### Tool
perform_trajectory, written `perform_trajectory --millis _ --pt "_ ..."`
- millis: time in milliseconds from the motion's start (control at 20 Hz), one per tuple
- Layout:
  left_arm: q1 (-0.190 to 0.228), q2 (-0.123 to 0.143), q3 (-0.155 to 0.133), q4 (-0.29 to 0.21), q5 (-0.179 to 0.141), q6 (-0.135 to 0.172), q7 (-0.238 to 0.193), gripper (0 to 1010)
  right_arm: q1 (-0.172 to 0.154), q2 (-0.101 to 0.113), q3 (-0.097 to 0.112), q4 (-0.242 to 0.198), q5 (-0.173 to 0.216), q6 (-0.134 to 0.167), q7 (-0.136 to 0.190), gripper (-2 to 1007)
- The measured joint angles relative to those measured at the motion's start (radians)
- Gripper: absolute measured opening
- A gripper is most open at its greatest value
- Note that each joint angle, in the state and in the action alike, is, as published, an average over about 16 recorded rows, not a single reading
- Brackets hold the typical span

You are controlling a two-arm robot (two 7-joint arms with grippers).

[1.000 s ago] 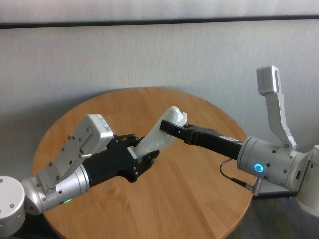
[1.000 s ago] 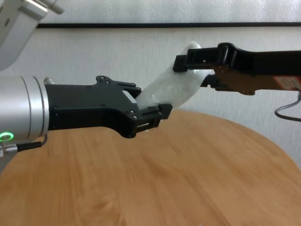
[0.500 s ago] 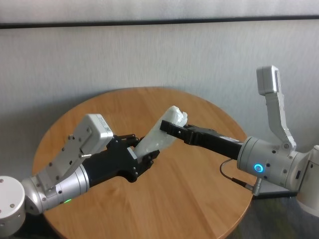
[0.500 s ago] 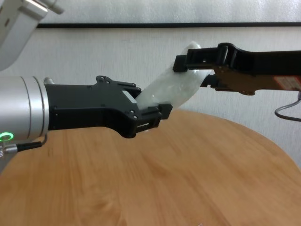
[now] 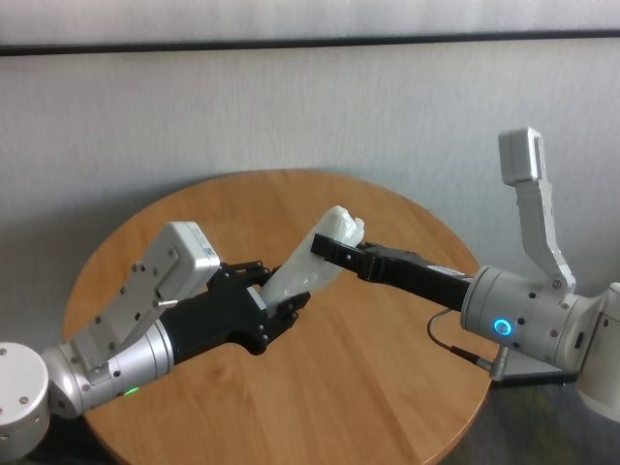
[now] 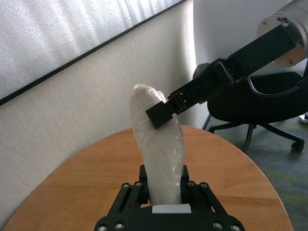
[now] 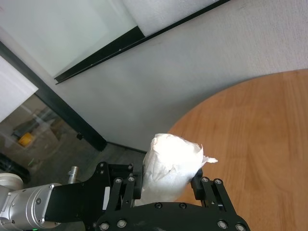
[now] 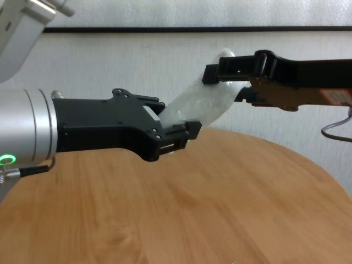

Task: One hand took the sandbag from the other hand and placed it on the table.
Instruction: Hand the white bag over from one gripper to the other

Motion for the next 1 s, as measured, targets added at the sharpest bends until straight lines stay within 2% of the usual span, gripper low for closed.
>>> perform_trajectory --millis 1000 --pt "0.000 0.000 0.000 0.000 0.000 0.000 0.000 374 0.000 0.000 0.000 0.000 0.001 -0.001 0.000 572"
